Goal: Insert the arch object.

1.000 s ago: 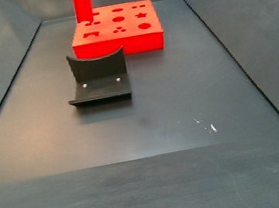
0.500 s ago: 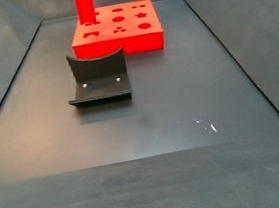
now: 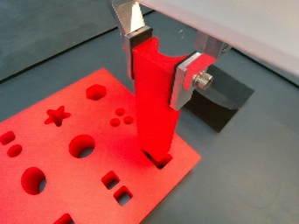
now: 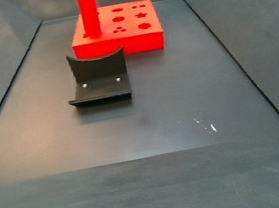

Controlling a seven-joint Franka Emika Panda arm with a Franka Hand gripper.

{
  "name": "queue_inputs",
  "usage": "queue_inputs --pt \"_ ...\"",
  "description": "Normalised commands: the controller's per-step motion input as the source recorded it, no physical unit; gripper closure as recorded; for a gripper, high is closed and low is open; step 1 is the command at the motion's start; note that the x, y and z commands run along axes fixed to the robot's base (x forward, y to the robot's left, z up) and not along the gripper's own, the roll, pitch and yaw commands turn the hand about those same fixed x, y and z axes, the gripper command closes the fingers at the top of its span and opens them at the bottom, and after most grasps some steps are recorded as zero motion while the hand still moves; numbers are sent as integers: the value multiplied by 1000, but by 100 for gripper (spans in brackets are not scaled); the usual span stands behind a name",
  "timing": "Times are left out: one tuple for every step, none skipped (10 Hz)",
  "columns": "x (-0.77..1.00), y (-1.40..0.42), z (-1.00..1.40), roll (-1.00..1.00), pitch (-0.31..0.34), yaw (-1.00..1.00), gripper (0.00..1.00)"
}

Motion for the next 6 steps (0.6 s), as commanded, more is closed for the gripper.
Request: queue_inputs --pt "29 0 -214 9 47 180 100" --pt "31 0 -206 3 39 157 100" --pt "163 0 -94 16 33 94 100" --pt "394 0 0 0 47 54 100" --pt "440 0 0 0 26 9 100" --pt "286 0 0 0 6 0 100"
